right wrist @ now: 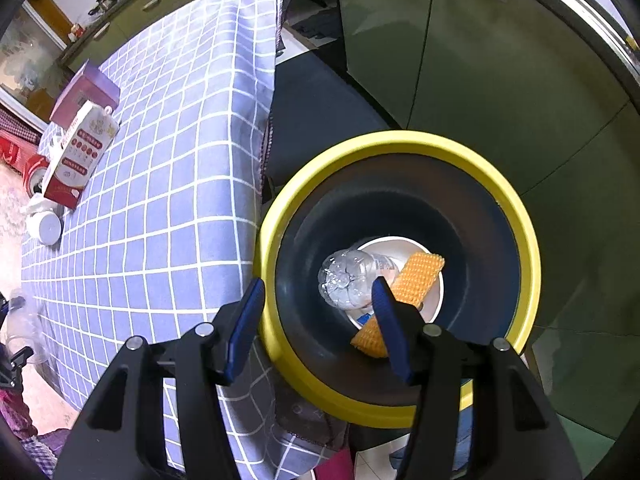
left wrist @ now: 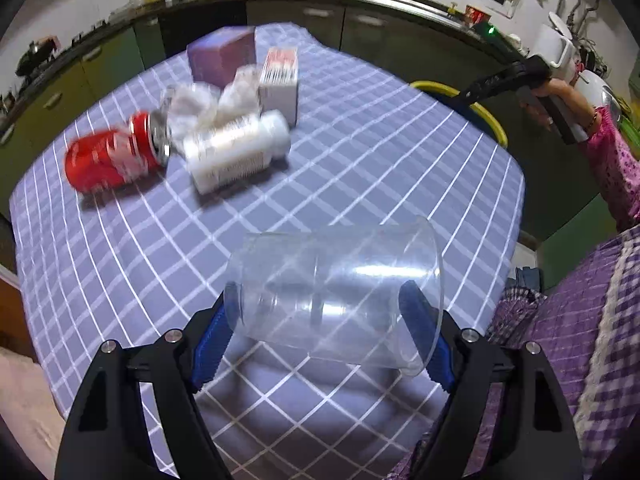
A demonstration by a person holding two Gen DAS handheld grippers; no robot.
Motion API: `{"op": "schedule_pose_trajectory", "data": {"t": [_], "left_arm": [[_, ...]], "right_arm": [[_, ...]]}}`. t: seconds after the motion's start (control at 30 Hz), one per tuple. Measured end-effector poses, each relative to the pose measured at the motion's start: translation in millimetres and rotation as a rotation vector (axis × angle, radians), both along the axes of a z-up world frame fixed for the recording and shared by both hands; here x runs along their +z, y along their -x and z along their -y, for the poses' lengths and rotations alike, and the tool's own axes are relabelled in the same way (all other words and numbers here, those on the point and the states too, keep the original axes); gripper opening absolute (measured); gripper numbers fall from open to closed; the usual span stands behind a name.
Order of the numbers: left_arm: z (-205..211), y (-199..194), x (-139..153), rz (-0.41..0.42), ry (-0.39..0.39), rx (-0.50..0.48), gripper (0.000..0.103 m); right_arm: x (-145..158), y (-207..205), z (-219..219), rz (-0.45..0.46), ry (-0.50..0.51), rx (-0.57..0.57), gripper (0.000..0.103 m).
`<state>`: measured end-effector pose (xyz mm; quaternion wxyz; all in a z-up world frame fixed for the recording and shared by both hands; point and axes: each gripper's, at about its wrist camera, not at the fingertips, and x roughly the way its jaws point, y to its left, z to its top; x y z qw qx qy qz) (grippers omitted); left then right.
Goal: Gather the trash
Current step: 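Close the left gripper on the clear plastic cup and lift it, then carry the clear cup over the yellow-rimmed bin and open the left gripper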
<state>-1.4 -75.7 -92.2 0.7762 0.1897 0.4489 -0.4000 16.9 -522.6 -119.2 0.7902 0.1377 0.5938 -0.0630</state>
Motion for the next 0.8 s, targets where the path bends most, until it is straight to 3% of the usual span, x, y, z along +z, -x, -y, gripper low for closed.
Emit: {"op": "schedule_pose_trajectory", "data": {"t": [0.2, 0.33, 0.63, 0.8], "left_arm": [[37.0, 0.6, 43.1, 0.076, 0.052, -0.069, 0.080], [89.2, -7.7, 60.2, 0.081, 0.094, -0.174, 0.080], [253.2, -34.1, 57.0, 0.021, 0.103, -0.415, 0.079], [336.1, -48.8, 40.3, 0.012, 0.080, -0.491, 0.080]], "right_arm": [[10.4, 17.7, 26.2, 0.041, -0.009, -0.063, 0.053], [16.7, 40.4, 44.2, 0.082, -0.010, -0.102, 0.053], [37.7, 96.2, 101.5, 0.158, -0.004, -0.213, 0.053], [33.6, 119.2, 132.8, 0.139, 0.018, -0.295, 0.053]]}}
